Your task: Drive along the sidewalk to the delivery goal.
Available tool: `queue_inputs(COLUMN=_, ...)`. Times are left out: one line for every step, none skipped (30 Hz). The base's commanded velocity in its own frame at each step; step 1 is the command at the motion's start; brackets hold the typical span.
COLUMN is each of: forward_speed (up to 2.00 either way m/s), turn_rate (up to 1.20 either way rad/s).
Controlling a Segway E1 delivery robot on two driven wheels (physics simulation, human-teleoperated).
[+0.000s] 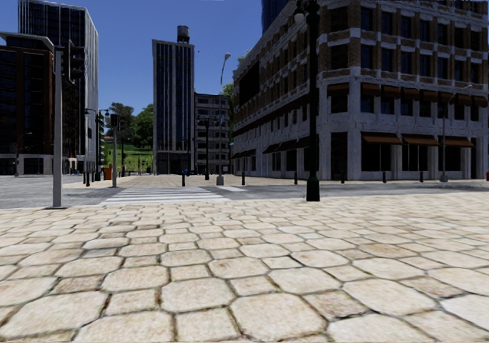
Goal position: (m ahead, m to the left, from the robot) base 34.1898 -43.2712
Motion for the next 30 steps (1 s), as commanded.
queue_inputs(forward_speed=2.00, turn_rate=0.89)
queue_inputs(forward_speed=2.00, turn_rate=0.89)
queue_inputs(forward_speed=2.00, turn_rate=0.89)
queue_inputs(forward_speed=2.00, turn_rate=0.89)
queue_inputs(forward_speed=2.00, turn_rate=0.89)
queue_inputs(forward_speed=2.00, turn_rate=0.89)
queue_inputs(forward_speed=2.00, turn_rate=0.88)
queue_inputs(forward_speed=2.00, turn_rate=0.78)
queue_inputs(forward_speed=2.00, turn_rate=0.68)
queue_inputs(forward_speed=2.00, turn_rate=0.64)
queue_inputs(forward_speed=2.00, turn_rate=0.64)
queue_inputs(forward_speed=2.00, turn_rate=0.58)
queue_inputs(forward_speed=2.00, turn_rate=0.40)
queue_inputs(forward_speed=2.00, turn_rate=0.03)
queue_inputs(forward_speed=2.00, turn_rate=0.00)
queue_inputs(forward_speed=2.00, turn_rate=0.00)
queue_inputs(forward_speed=2.00, turn_rate=0.00)
queue_inputs(forward_speed=2.00, turn_rate=0.00)
queue_inputs(forward_speed=2.00, turn_rate=0.00)
queue_inputs(forward_speed=2.00, turn_rate=0.00)
queue_inputs(forward_speed=2.00, turn_rate=0.00)
queue_inputs(forward_speed=2.00, turn_rate=0.00)
queue_inputs(forward_speed=2.00, turn_rate=0.00)
queue_inputs(forward_speed=2.00, turn_rate=0.00)
queue_inputs(forward_speed=2.00, turn_rate=0.00)
queue_inputs(forward_speed=2.00, turn_rate=0.00)
queue_inputs(forward_speed=2.00, turn_rate=-0.43)
queue_inputs(forward_speed=2.00, turn_rate=-0.69)
queue_inputs(forward_speed=2.00, turn_rate=-0.79)
queue_inputs(forward_speed=2.00, turn_rate=-0.06)
